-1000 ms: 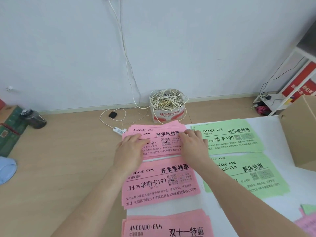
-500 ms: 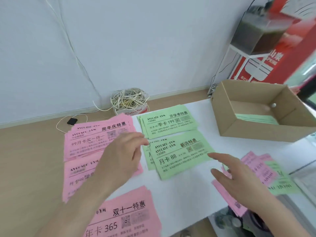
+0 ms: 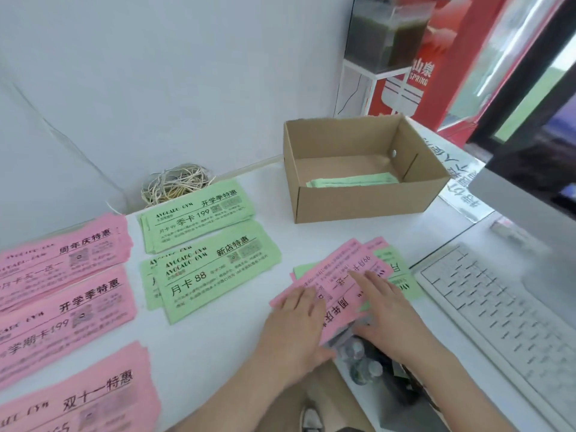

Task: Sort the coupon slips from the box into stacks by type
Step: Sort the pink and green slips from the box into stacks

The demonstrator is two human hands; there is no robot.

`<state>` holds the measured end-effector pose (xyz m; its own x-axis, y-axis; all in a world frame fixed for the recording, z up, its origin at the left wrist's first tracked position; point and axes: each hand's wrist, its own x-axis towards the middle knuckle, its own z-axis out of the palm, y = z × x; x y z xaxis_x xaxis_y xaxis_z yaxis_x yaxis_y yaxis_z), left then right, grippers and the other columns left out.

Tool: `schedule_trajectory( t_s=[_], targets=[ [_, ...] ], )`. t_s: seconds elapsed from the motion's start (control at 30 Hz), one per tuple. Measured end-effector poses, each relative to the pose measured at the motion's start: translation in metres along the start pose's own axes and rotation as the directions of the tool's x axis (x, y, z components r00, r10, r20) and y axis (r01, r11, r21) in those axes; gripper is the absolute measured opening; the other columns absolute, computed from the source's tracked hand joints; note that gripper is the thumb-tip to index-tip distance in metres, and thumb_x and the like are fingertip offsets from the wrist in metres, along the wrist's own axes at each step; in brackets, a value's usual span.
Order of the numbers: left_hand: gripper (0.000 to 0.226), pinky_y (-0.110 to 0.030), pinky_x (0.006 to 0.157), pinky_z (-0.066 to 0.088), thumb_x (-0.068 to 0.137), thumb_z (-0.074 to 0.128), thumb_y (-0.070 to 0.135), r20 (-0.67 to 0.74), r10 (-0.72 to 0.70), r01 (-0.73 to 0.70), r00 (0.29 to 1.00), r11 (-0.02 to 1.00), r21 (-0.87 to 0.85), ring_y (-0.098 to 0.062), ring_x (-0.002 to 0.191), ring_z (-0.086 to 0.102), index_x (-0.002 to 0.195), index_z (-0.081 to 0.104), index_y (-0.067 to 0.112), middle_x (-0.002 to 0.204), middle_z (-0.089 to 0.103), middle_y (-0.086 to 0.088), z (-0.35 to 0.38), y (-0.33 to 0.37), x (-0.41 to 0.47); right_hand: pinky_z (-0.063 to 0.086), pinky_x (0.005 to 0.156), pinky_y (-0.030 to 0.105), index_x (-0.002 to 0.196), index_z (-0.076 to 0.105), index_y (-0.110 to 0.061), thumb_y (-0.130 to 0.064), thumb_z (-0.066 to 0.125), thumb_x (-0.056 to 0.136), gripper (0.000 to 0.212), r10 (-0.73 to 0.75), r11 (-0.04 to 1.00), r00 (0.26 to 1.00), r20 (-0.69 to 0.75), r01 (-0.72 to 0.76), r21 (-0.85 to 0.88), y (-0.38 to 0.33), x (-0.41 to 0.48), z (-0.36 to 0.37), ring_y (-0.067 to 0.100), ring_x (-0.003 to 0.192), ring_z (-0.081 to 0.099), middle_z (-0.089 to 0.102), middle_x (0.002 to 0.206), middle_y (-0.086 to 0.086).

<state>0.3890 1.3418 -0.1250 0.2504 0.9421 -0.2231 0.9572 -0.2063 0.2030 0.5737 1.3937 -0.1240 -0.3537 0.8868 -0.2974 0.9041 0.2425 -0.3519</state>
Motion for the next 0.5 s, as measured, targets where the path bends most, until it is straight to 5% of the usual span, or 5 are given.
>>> schedule_trajectory(
  t_s=[0.1,0.17,0.33,0.43,0.5],
  targets=[
    [0.063,-0.043,0.112,0.029,0.086,0.047,0.045,0.000,-0.035,0.035,0.999,0.999,0.011,-0.034,0.137,0.031,0.137,0.039,0.009,0.149,0.032,-0.018,0.004,0.008,0.003,0.020,0.113,0.023,0.150,0.023,-0.034,-0.031,0.067,0.082,0.081,-0.016,0.994,0.997,-0.081,0.025,0.102,0.008,0.002,-0.004,0.013,0.143,0.020,0.023,0.157,-0.008],
    [0.045,-0.037,0.090,0.051,0.080,0.042,0.038,-0.068,-0.007,0.006,0.998,1.000,-0.016,-0.032,0.112,0.058,0.110,0.061,0.010,0.122,0.059,-0.015,0.000,0.009,0.005,0.021,0.105,0.014,0.148,0.031,-0.031,-0.029,0.067,0.085,0.073,0.002,0.987,0.991,-0.134,0.019,0.159,0.009,0.001,-0.006,0.011,0.139,0.027,0.030,0.153,-0.009],
    [0.015,-0.032,0.072,0.039,0.095,0.044,0.027,-0.193,-0.138,0.086,0.971,0.963,-0.256,-0.023,0.089,0.058,0.094,0.057,0.021,0.095,0.065,0.003,-0.014,-0.001,0.008,0.047,0.091,0.032,0.117,0.061,-0.024,-0.016,0.063,0.088,0.030,0.235,0.895,0.900,-0.367,-0.053,0.444,0.010,-0.010,-0.014,0.012,0.100,0.058,0.062,0.112,-0.008],
    [0.010,-0.029,0.067,0.042,0.091,0.056,0.023,-0.184,-0.385,0.228,0.904,0.800,-0.555,-0.017,0.078,0.061,0.082,0.059,0.021,0.082,0.069,0.007,-0.015,-0.010,0.006,0.055,0.081,0.043,0.099,0.066,-0.024,-0.019,0.060,0.092,0.010,0.379,0.595,0.920,-0.104,-0.157,0.788,-0.003,-0.018,-0.017,0.011,0.082,0.068,0.072,0.086,-0.007],
    [0.018,-0.022,0.056,0.040,0.089,0.060,0.020,-0.165,-0.467,0.246,0.868,0.697,-0.674,-0.007,0.064,0.056,0.073,0.053,0.019,0.070,0.066,0.010,-0.014,-0.013,0.005,0.058,0.070,0.033,0.106,0.064,-0.021,-0.025,0.058,0.094,0.014,0.330,0.484,0.943,0.030,-0.197,0.853,-0.016,-0.017,-0.016,0.010,0.078,0.070,0.074,0.087,-0.005]
  ],
)
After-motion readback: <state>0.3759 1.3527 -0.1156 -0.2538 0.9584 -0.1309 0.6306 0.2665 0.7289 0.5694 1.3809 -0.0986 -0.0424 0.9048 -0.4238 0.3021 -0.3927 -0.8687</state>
